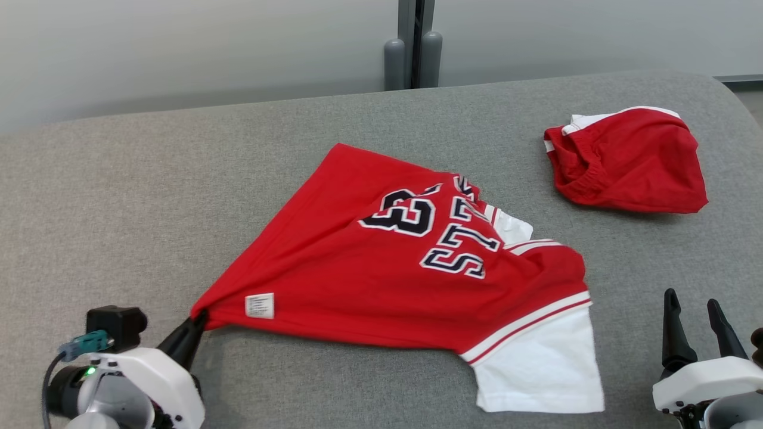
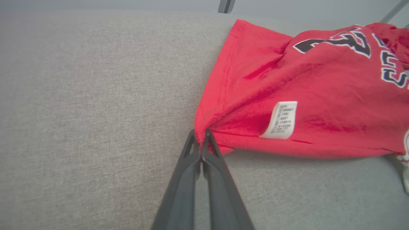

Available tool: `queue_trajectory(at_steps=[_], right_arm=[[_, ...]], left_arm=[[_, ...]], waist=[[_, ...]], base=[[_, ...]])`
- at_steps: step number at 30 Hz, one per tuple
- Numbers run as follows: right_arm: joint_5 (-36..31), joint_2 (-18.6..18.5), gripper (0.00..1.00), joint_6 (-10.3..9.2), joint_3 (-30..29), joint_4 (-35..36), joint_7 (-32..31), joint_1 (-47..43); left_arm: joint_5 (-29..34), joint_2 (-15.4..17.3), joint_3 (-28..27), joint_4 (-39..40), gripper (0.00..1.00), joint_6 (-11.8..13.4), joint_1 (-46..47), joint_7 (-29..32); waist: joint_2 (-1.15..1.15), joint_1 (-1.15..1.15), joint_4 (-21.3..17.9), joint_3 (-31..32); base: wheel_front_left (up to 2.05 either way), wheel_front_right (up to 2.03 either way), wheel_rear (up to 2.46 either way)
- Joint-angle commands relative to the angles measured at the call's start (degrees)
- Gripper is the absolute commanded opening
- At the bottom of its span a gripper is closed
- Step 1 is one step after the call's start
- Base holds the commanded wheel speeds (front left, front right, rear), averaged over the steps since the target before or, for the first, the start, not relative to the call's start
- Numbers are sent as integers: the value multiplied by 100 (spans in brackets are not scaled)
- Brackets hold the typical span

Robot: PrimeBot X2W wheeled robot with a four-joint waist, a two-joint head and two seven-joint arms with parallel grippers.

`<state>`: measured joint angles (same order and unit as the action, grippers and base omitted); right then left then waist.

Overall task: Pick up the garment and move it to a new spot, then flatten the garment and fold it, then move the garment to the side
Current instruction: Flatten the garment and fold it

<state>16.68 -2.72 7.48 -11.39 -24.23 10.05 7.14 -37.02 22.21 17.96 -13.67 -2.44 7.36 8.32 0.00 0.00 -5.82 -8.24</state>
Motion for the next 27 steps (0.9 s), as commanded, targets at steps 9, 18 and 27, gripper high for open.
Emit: queue_trajectory(at_steps=[9,18,27], right_arm=[[-34,-35,100,4,-21,-38,-43,52],[-37,-35,100,4,-16,-71,-36,28],[-82,-35,100,4,-40,-60,-39,19]], left_arm=[[-171,88,-125,-90,0,191,-350,58],[-203,35,-55,-149,100,245,-394,113],[-105,320,-257,436,100,369,-587,-98]], waist=[[0,0,162,40],[0,0,221,86],[0,0,270,203]], base=[[0,0,0],[0,0,0],[0,0,0]])
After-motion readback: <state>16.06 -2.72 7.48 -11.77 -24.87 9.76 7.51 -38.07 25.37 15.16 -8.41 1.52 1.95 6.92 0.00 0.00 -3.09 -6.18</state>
